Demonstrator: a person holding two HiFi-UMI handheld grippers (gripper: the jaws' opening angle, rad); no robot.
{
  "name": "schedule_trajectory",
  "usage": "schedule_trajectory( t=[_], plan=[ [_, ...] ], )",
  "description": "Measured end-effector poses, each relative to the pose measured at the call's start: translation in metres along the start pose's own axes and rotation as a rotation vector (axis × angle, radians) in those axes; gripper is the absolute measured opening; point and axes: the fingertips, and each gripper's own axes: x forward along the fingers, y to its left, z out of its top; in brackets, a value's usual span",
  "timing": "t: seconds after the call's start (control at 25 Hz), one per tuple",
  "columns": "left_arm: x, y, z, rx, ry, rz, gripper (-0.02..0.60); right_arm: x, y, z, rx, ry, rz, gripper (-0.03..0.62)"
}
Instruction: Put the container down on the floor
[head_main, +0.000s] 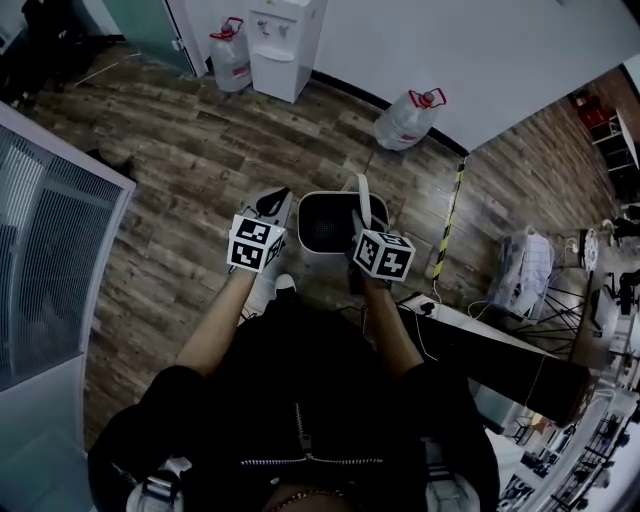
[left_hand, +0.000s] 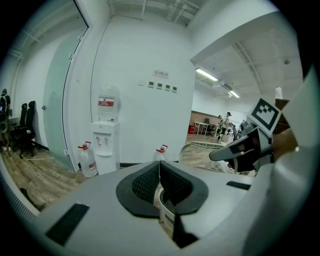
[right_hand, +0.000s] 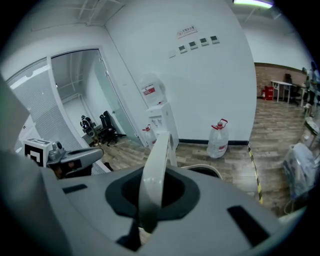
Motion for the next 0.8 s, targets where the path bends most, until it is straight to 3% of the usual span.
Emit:
schedule_trajectory(
  t=[0.8],
  plan=[
    [0.03,0.027,0.005,-0.004,0.021,-0.014,0.015,0.037,-0.01,0.025,0.021,0.019,-0.015,0.025]
  ],
)
